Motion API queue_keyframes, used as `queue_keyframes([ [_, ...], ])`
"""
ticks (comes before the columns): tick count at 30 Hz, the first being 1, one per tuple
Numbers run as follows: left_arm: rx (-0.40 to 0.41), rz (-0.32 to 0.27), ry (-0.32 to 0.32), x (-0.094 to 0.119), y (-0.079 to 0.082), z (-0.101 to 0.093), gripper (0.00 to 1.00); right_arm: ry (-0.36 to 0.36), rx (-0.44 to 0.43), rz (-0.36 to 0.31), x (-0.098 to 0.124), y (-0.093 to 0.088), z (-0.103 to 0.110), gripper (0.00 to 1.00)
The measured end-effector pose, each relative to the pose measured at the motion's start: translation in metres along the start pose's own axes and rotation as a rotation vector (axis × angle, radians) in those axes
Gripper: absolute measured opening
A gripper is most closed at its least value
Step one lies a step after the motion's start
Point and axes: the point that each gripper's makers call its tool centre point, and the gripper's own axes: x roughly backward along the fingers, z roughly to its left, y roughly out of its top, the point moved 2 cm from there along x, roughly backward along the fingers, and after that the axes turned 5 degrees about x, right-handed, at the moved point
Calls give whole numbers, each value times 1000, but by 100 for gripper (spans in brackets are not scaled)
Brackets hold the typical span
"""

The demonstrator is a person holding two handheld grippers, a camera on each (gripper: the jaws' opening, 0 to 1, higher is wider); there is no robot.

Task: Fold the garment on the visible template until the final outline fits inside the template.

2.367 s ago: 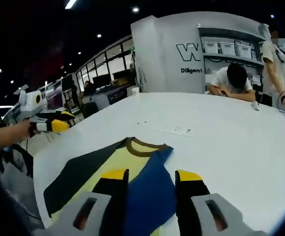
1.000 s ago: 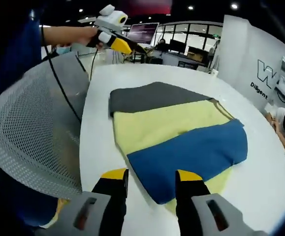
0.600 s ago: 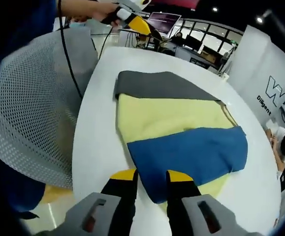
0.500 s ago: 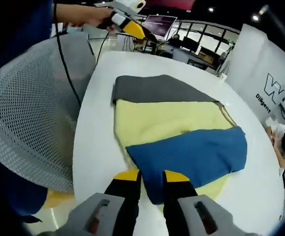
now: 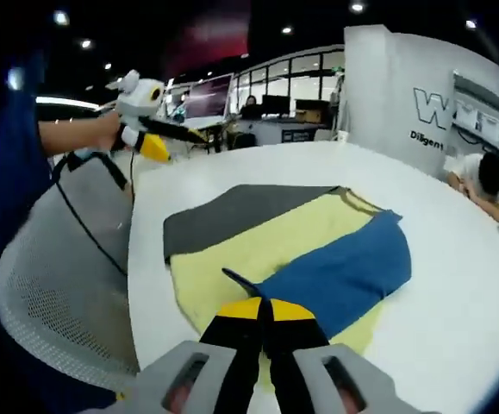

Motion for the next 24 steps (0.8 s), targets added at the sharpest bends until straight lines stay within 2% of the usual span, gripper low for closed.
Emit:
queue_keyframes([
  [1, -6, 4, 0, 0, -1, 0, 99, -16, -3, -6, 2, 2, -6, 0],
  [3, -13, 9, -1, 0, -1, 1, 99, -89, -4, -25, 11, 9, -32, 0],
  [4, -15, 10, -3, 0, -1, 1, 99, -147, -42, -42, 18, 13, -50, 0],
  [6, -17, 11, -8, 1, 0, -1, 99, -195, -92, -81, 27, 19, -67, 0],
  [7, -18, 14, -11, 1, 0, -1, 99, -267, -184, -147, 39, 26, -91, 0],
  [9, -23, 17, -13, 1, 0, -1, 99, -327, -275, -207, 50, 28, -110, 0],
  [10, -25, 20, -14, 2, 0, -1, 99, -419, -406, -280, 67, 26, -138, 0],
  [11, -28, 20, -13, 2, 0, 0, 99, -494, -496, -316, 81, 21, -156, 0],
  [12, -28, 21, -13, 2, 0, 0, 99, -540, -548, -335, 90, 16, -167, 0],
  [14, -28, 25, -12, 1, -1, 2, 99, -626, -635, -351, 107, 2, -189, 0],
  [16, -27, 30, -13, 0, -1, 2, 99, -706, -670, -336, 123, -16, -212, 0],
  [17, -27, 33, -13, 0, -1, 2, 99, -728, -699, -333, 129, -24, -219, 0],
  [19, -30, 39, -13, -1, -1, 3, 99, -770, -847, -364, 140, -42, -233, 0],
  [20, -31, 40, -14, -1, -1, 3, 99, -774, -861, -362, 141, -44, -233, 0],
  [21, -31, 43, -13, -2, -1, 5, 99, -815, -814, -323, 148, -53, -239, 0],
  [22, -30, 44, -12, -3, -1, 6, 99, -829, -829, -304, 151, -61, -243, 0],
  [23, -27, 48, -11, -4, -1, 6, 99, -840, -895, -319, 155, -73, -254, 0],
  [24, -26, 50, -12, -4, -1, 7, 99, -843, -905, -322, 156, -76, -257, 0],
])
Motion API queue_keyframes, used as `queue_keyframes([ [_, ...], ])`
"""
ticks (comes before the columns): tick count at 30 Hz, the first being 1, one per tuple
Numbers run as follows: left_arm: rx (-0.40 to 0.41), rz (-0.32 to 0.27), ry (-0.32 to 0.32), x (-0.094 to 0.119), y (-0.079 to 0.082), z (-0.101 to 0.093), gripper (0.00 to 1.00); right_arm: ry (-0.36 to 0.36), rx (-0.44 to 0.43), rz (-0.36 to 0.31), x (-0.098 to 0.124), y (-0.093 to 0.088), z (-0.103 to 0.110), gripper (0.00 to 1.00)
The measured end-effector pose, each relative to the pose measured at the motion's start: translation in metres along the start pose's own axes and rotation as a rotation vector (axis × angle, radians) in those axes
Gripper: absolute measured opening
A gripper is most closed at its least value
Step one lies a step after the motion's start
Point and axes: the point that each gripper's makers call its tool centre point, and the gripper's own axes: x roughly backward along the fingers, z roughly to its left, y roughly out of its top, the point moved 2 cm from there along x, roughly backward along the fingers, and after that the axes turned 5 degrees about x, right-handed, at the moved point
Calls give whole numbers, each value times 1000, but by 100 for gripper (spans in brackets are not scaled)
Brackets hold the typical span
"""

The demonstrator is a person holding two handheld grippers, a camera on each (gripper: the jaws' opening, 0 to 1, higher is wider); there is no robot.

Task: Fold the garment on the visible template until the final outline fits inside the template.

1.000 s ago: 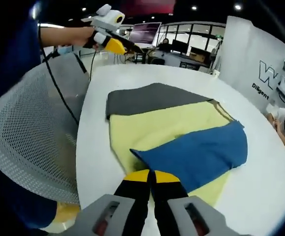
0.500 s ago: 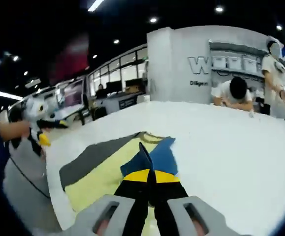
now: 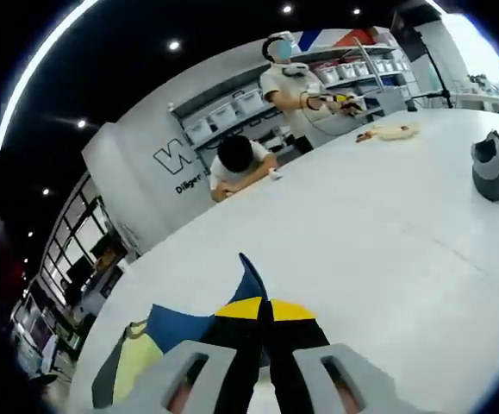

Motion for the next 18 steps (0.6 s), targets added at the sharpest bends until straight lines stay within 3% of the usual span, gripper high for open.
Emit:
queue_keyframes([
  [2, 0, 5, -1, 1, -1, -2, 99, -29, 34, 1, 1, 2, -10, 0],
  [6, 1, 11, -1, -2, -1, -1, 99, -71, 2, 2, -1, 10, -33, 0],
  [7, 0, 12, -1, -3, -1, -2, 99, -106, 52, 10, 0, 14, -45, 0],
  [10, 4, 19, -3, -4, -3, -1, 99, -113, 21, 13, 2, 15, -49, 0],
  [18, -1, 45, -18, -8, -9, -6, 99, -164, 90, 29, 7, 31, -74, 0],
])
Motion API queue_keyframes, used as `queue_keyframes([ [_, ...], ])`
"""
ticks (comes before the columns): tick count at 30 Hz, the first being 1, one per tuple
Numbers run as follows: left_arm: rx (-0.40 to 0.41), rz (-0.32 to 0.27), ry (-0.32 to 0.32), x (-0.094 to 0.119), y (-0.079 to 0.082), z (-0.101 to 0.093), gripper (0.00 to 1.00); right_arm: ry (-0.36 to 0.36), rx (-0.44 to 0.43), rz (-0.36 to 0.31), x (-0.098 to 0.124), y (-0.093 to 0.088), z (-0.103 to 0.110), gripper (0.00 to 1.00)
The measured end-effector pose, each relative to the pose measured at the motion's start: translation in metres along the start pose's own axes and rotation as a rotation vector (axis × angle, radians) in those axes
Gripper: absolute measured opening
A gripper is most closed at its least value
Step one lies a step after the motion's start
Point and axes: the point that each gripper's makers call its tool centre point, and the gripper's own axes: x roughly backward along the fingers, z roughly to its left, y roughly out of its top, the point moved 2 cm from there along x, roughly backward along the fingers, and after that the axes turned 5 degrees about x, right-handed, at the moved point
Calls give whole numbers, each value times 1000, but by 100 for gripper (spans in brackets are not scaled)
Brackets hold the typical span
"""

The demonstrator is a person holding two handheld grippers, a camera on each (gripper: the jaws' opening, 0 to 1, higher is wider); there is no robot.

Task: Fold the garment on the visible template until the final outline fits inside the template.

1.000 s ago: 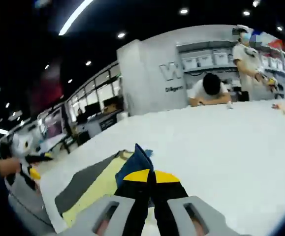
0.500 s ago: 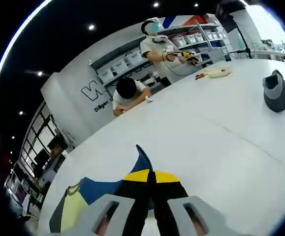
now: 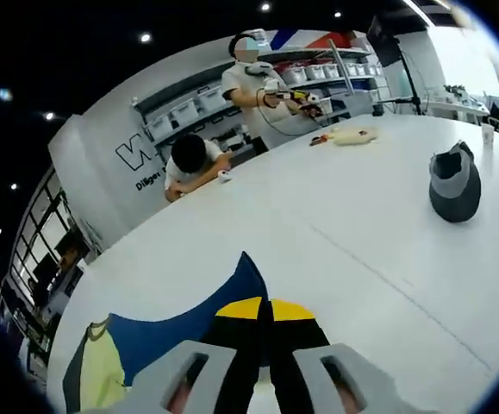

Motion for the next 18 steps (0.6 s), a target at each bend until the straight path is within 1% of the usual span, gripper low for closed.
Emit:
queue_keyframes([
  [1, 0, 0, 0, 0, 0, 0, 99, 0, 0, 0, 0, 1, -1, 0],
  [2, 0, 1, -1, 0, -1, 1, 99, -2, 1, -3, -2, 6, -7, 0],
  [4, 2, 3, -1, 0, -2, 0, 99, -17, 16, 0, 1, 8, -7, 0],
  [6, 7, 5, 2, 1, -5, 2, 99, -29, 16, 1, -2, 12, -14, 0],
  [8, 10, 8, 4, 1, -7, 4, 99, -46, 21, 16, -1, 9, -16, 0],
  [10, 12, 11, 6, 2, -9, 6, 99, -68, 24, 63, -2, -2, -24, 0],
  [11, 13, 13, 7, 1, -10, 5, 99, -75, 36, 112, -2, -12, -27, 0],
  [13, 15, 17, 6, 1, -12, 6, 99, -107, 59, 144, 0, -23, -35, 0],
  [15, 10, 26, 8, 0, -15, 6, 99, -135, 65, 135, 4, -26, -41, 14],
  [16, 0, 38, 5, -1, -18, 6, 99, -145, 61, 133, 1, -30, -45, 19],
  [17, -4, 41, 3, -1, -19, 6, 99, -140, 61, 138, 3, -32, -46, 22],
  [18, -5, 42, -1, -1, -20, 6, 99, -121, 69, 147, 4, -34, -44, 22],
])
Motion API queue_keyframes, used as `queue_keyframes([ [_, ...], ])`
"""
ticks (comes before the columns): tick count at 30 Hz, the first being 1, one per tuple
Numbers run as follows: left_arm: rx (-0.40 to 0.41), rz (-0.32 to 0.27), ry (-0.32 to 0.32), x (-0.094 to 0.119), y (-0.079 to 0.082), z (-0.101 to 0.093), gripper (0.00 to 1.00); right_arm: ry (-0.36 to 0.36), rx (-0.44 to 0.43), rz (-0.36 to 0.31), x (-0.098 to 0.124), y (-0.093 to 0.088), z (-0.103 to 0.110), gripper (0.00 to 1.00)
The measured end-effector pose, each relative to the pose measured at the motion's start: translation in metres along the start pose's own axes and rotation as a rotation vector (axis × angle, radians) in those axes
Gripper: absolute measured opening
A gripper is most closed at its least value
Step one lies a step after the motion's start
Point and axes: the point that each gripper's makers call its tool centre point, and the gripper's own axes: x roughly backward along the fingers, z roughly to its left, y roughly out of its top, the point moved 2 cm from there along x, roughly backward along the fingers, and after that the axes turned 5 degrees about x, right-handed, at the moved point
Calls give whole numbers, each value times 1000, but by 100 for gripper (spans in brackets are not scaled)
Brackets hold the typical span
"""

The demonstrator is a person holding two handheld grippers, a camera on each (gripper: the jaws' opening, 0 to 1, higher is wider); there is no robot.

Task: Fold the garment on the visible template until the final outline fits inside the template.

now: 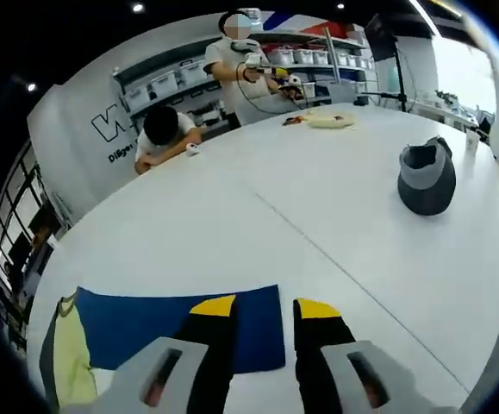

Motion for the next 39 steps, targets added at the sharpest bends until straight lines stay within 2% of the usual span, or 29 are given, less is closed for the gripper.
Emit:
queue_keyframes([
  [2, -3, 2, -4, -1, -1, 0, 99, 100, 35, -8, 6, 0, 18, 21],
  [4, -7, 3, -6, -1, -2, -1, 99, 149, 43, -27, 10, 1, 29, 26],
  [5, -8, 3, -11, -1, -2, -3, 99, 260, 66, -45, 19, 0, 55, 31],
  [6, -5, 2, -16, -2, -1, -5, 99, 315, 97, -30, 21, -4, 66, 36],
  [8, -3, -1, -23, -2, -2, -5, 99, 404, 167, -50, 34, -8, 94, 47],
  [9, -1, -6, -27, -3, -2, -6, 99, 426, 182, -51, 36, -9, 99, 49],
  [11, 1, -15, -32, -4, 0, -10, 99, 585, 346, -35, 57, -25, 137, 58],
  [12, 3, -17, -35, -3, 0, -11, 99, 663, 381, -17, 72, -34, 157, 64],
  [14, 2, -19, -38, -3, -1, -14, 99, 727, 416, 15, 82, -45, 170, 75],
  [15, 1, -19, -39, -2, -2, -15, 99, 785, 460, 14, 94, -50, 184, 79],
  [18, -4, -13, -42, -2, -6, -15, 99, 868, 557, 10, 112, -61, 204, 87],
  [19, -9, -8, -44, -1, -8, -16, 99, 894, 588, 10, 120, -65, 212, 93],
  [20, -12, -4, -46, 0, -9, -18, 99, 916, 609, 9, 125, -68, 218, 98],
  [21, -13, -1, -48, 0, -9, -19, 99, 925, 620, 11, 128, -70, 221, 99],
  [24, -29, 17, -62, -1, -15, -22, 99, 970, 729, 29, 134, -81, 225, 100],
  [27, -46, 37, -74, -2, -19, -26, 99, 973, 744, 59, 141, -92, 231, 100],
  [29, -87, 67, -80, -4, -26, -27, 99, 995, 770, 67, 148, -99, 235, 100],
  [30, -122, 106, -83, -6, -34, -27, 99, 998, 780, 65, 151, -102, 237, 100],
  [34, -236, 167, -75, -11, -48, -30, 94, 1012, 775, 80, 156, -114, 239, 100],
  [35, -268, 201, -87, -13, -53, -36, 92, 1014, 767, 83, 159, -118, 240, 100],
  [37, -288, 263, -94, -16, -67, -38, 87, 1017, 754, 99, 162, -125, 239, 100],
  [39, -281, 268, -100, -19, -72, -40, 82, 1018, 746, 101, 163, -129, 238, 100],
])
